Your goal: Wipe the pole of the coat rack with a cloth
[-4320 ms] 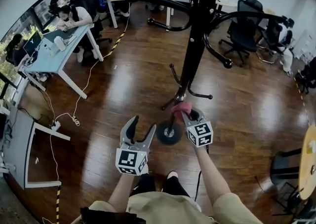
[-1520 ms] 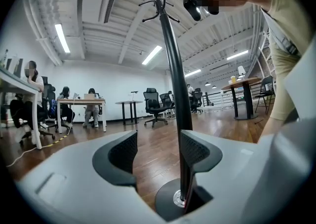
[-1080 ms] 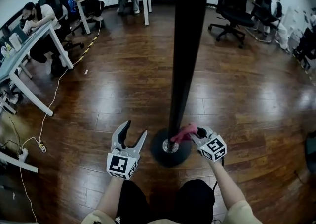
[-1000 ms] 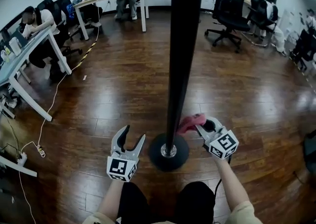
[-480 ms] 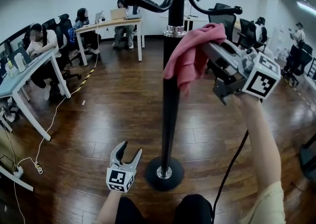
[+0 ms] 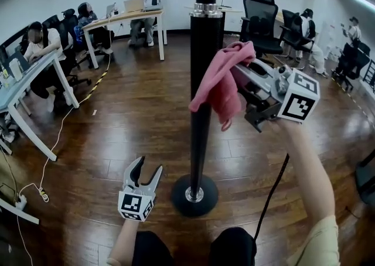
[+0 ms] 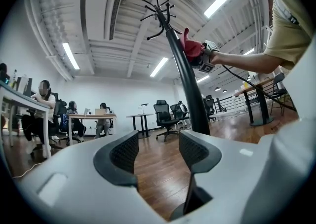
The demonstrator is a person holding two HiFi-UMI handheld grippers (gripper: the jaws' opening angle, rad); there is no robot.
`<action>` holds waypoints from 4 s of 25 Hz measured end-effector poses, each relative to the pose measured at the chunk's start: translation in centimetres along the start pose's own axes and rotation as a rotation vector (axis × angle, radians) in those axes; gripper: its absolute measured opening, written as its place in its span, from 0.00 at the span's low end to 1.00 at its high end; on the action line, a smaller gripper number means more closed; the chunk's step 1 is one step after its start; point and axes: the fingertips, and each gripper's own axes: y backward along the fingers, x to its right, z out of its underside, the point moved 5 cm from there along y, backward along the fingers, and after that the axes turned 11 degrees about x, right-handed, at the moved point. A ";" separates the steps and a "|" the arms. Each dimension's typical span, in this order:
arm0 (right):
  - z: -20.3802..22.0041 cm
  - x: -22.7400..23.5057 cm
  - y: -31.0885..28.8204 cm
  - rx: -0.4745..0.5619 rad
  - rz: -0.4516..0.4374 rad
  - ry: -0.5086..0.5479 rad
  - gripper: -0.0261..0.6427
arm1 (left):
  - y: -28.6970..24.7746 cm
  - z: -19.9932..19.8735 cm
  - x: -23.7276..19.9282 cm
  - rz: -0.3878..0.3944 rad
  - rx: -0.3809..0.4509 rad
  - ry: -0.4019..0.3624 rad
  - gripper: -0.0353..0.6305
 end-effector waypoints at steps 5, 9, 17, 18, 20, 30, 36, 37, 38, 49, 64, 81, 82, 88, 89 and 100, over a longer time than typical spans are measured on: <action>5.5 0.2 2.6 -0.109 -0.001 -0.044 0.10 | -0.4 0.3 0.6 0.043 -0.008 0.015 0.41; 11.6 -0.5 6.0 -0.185 0.006 -0.088 0.10 | -0.3 0.9 1.9 0.107 0.018 0.064 0.44; 27.7 -2.5 14.3 -0.399 0.080 -0.189 0.10 | -0.4 2.5 2.4 0.116 0.002 0.114 0.43; 29.9 -2.7 15.4 -0.422 0.098 -0.204 0.10 | -0.3 2.7 2.6 0.120 -0.004 0.115 0.43; 34.4 -3.1 17.4 -0.461 0.131 -0.235 0.10 | -0.2 3.1 2.7 0.128 -0.015 0.111 0.43; 55.9 -7.4 28.8 -0.669 0.388 -0.314 0.09 | 1.0 6.1 3.1 0.127 -0.075 0.129 0.43; 66.0 -10.7 34.5 -0.853 0.621 -0.378 0.09 | 1.5 5.1 2.5 0.125 -0.123 0.108 0.43; 67.5 -11.4 35.1 -0.888 0.630 -0.388 0.09 | 1.6 4.9 2.2 0.117 -0.124 0.103 0.43; 68.7 -12.0 35.4 -0.926 0.614 -0.376 0.09 | 1.7 4.8 2.0 0.110 -0.125 0.098 0.43; 53.2 -1.4 27.9 -0.623 0.516 -0.261 0.11 | 1.4 1.6 1.5 0.070 -0.068 0.083 0.43; -1.7 7.8 -3.5 0.280 -0.230 -0.152 0.11 | -0.2 -6.0 0.0 0.020 0.064 0.053 0.42; 4.8 4.9 -1.1 0.220 -0.451 -0.465 0.09 | 1.0 -2.4 -1.4 -0.013 0.050 0.085 0.42; 6.4 4.7 -0.2 0.195 -0.443 -0.476 0.09 | 1.2 -1.9 -1.4 -0.015 0.044 0.087 0.42; 17.6 2.9 6.3 0.182 -0.368 -0.630 0.09 | 1.5 0.8 -0.9 -0.029 0.000 0.113 0.42; 19.6 2.7 7.2 0.189 -0.349 -0.656 0.09 | 1.5 1.3 -0.8 -0.025 -0.006 0.116 0.42; 41.9 -0.6 19.4 -0.005 -0.103 -0.803 0.09 | 2.7 6.7 1.4 0.034 -0.071 0.129 0.42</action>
